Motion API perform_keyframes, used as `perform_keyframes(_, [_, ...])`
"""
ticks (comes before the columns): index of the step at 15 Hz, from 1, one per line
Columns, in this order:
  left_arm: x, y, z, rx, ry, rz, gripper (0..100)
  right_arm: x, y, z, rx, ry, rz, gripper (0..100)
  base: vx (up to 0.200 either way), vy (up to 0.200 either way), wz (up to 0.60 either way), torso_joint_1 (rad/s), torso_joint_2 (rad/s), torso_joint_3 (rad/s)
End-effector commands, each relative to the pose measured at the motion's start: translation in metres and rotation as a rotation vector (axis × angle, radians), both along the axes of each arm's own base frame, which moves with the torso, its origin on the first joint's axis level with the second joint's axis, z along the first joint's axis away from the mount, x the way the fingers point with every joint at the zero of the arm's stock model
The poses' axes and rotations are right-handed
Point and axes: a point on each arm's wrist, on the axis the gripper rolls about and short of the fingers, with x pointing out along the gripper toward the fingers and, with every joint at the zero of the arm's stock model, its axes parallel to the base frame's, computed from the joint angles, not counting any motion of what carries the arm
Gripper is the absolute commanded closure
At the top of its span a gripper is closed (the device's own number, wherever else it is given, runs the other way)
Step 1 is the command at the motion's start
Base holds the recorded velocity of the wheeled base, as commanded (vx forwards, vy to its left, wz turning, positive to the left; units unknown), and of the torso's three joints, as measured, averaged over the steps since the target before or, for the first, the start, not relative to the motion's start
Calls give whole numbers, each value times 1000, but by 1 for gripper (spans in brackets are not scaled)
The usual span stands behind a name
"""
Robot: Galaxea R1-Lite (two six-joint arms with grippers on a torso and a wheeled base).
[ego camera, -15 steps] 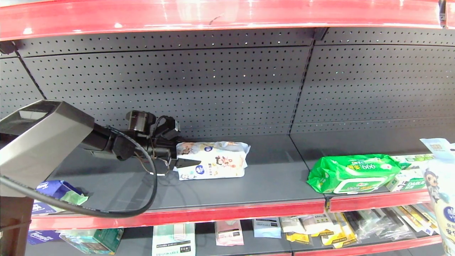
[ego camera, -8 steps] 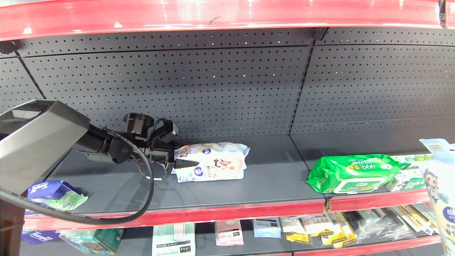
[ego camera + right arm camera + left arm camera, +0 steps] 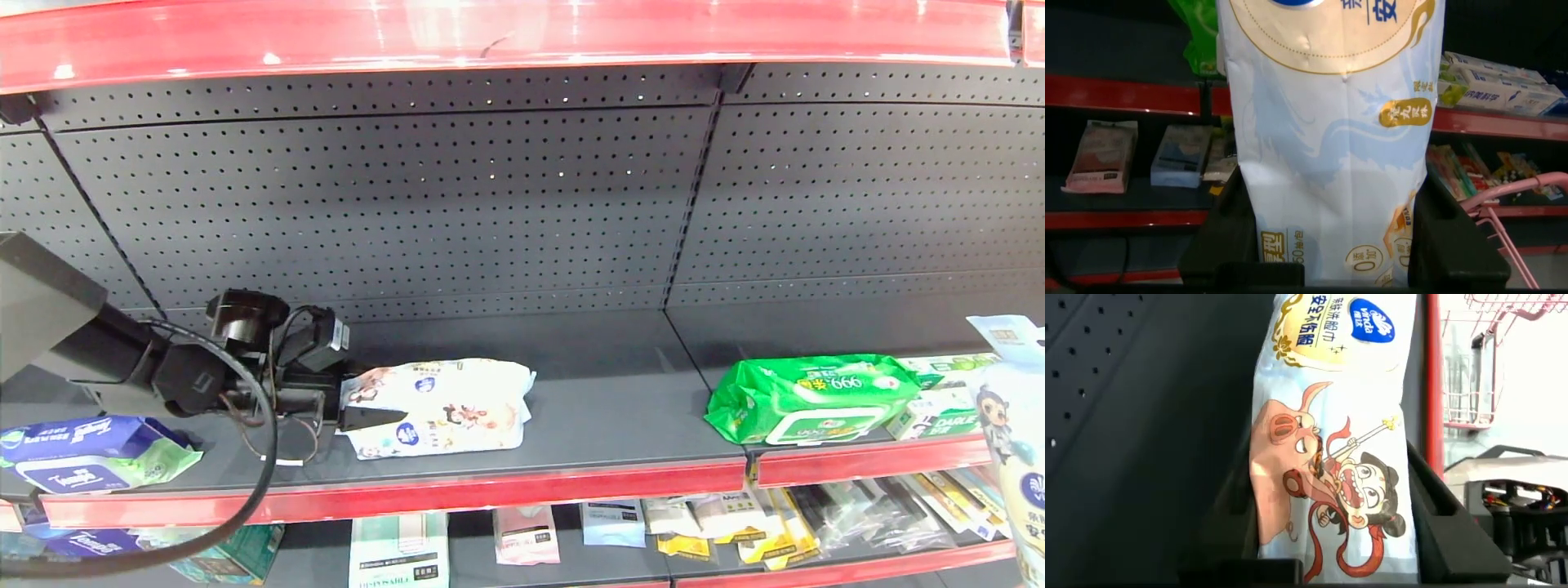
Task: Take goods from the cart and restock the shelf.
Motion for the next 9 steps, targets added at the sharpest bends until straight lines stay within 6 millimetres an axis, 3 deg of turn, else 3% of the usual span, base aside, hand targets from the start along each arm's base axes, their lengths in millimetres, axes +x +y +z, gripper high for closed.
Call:
perform_keyframes(1, [-14,4,0,7,8,4,100,0,0,-1,0,4,0,100,0,0,0,0,0,0])
perform_keyframes(9, [-32,4,-2,0,15,-25,100,0,0,0,2,2,0,100,0,0,0,0,0,0])
